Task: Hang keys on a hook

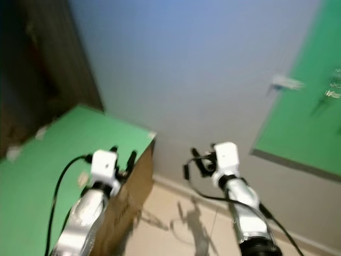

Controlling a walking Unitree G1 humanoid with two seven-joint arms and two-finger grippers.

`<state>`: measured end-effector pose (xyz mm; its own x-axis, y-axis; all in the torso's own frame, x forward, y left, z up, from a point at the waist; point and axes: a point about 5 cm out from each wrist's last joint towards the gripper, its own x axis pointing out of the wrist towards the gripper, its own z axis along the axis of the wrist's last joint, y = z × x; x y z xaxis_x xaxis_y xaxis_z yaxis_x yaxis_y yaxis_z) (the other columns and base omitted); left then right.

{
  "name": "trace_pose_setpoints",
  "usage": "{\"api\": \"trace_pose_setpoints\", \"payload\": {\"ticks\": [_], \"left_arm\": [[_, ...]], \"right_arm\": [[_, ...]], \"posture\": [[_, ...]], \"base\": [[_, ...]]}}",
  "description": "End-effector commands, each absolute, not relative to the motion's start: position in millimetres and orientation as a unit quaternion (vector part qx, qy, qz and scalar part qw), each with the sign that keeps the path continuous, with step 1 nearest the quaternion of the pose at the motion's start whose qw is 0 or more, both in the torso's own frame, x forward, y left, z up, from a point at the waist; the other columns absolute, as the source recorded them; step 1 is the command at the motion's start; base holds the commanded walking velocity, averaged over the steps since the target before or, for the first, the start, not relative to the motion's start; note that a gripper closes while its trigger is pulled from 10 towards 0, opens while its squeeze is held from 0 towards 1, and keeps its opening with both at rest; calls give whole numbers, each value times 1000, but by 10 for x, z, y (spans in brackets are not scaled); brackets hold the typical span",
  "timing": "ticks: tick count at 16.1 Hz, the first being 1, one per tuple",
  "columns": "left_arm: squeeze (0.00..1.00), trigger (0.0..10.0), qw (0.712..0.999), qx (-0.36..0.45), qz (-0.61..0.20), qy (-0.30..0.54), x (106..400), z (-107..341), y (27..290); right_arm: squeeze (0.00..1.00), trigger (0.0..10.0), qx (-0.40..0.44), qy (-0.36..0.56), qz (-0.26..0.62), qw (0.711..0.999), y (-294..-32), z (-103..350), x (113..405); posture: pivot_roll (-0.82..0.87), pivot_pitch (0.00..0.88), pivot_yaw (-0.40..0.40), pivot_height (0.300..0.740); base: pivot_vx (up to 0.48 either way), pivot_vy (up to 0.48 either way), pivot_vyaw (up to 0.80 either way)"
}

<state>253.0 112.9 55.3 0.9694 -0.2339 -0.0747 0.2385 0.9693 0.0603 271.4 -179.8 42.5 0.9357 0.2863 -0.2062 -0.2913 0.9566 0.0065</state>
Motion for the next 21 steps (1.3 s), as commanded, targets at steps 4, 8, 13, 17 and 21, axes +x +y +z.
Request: {"api": "trace_pose_setpoints", "payload": {"ticks": [4, 8, 13, 17, 21], "left_arm": [[0, 10000, 995, 25, -91, 44, 2515, 513, 1226], [0, 10000, 995, 29, -89, 45, 2513, 507, 1244], [0, 10000, 995, 35, -89, 42, 2527, 517, 1258], [0, 10000, 994, 38, -91, 42, 2521, 520, 1255], [0, 10000, 993, 47, -99, 39, 2524, 523, 1229]], "right_arm": [[0, 10000, -20, 95, 167, 981, -1711, 461, 2756], [0, 10000, -20, 98, 171, 980, -1700, 443, 2748], [0, 10000, -20, 97, 175, 980, -1691, 438, 2753], [0, 10000, -22, 101, 180, 978, -1673, 411, 2727], [0, 10000, -31, 101, 191, 976, -1663, 407, 2735]], "posture": [[-192, 0, 22, 740], [-187, 0, 21, 740], [-182, 0, 23, 740], [-182, 0, 25, 740], [-179, 0, 25, 740]], "base": [[73, -105, 725], [0, 0, 709], [0, 0, 698], [0, 0, 681], [0, 0, 666]]}}
